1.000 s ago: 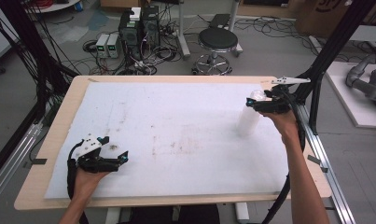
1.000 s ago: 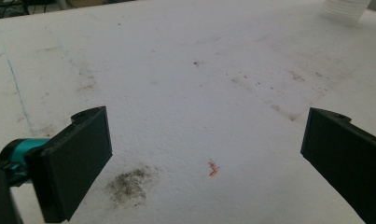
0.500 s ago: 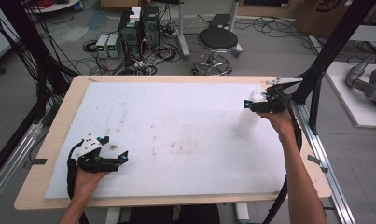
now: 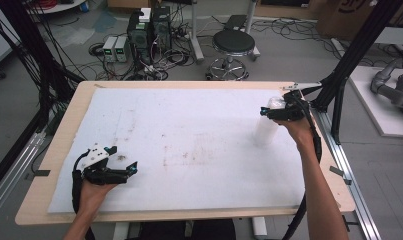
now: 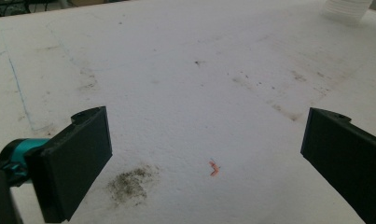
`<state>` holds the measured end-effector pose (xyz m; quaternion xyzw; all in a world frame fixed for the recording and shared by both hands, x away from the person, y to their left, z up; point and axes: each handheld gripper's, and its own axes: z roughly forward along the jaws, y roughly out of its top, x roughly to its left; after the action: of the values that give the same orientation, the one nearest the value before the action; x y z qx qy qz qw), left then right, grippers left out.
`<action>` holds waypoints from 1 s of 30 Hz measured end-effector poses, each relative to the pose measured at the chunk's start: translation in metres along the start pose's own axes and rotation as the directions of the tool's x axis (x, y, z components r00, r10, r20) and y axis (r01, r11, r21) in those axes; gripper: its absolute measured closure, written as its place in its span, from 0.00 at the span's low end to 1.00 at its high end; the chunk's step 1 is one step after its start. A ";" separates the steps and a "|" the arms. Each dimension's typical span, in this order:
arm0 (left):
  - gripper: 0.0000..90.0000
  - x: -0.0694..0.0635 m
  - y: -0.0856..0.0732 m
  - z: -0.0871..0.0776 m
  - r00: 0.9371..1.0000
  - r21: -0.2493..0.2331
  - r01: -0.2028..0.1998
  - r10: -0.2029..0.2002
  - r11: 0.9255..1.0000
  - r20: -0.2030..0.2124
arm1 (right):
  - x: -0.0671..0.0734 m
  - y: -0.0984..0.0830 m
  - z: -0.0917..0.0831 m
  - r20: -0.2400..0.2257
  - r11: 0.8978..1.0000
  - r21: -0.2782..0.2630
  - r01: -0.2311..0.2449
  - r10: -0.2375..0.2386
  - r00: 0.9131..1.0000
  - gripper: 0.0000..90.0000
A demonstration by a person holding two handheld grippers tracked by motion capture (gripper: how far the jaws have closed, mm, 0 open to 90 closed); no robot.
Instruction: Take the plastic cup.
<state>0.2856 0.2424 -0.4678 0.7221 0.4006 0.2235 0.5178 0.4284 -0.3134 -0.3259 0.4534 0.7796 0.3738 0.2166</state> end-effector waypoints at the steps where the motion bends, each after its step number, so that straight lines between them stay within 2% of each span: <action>1: 0.02 0.000 0.000 0.000 1.000 0.000 0.000 0.000 1.000 0.000 | 0.000 0.000 0.000 -0.001 1.000 0.000 -0.002 0.002 1.000 0.27; 13: 0.02 0.000 0.000 0.000 1.000 0.001 0.000 0.000 1.000 0.000 | 0.002 0.001 -0.001 -0.006 1.000 -0.012 0.008 -0.008 1.000 0.38; 30: 0.02 0.000 0.000 0.000 1.000 0.005 0.000 0.000 1.000 0.000 | 0.004 0.001 -0.002 0.007 1.000 -0.010 0.003 -0.003 1.000 0.42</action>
<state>0.2857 0.2423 -0.4677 0.7234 0.4011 0.2228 0.5160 0.4259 -0.3103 -0.3240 0.4522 0.7777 0.3759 0.2221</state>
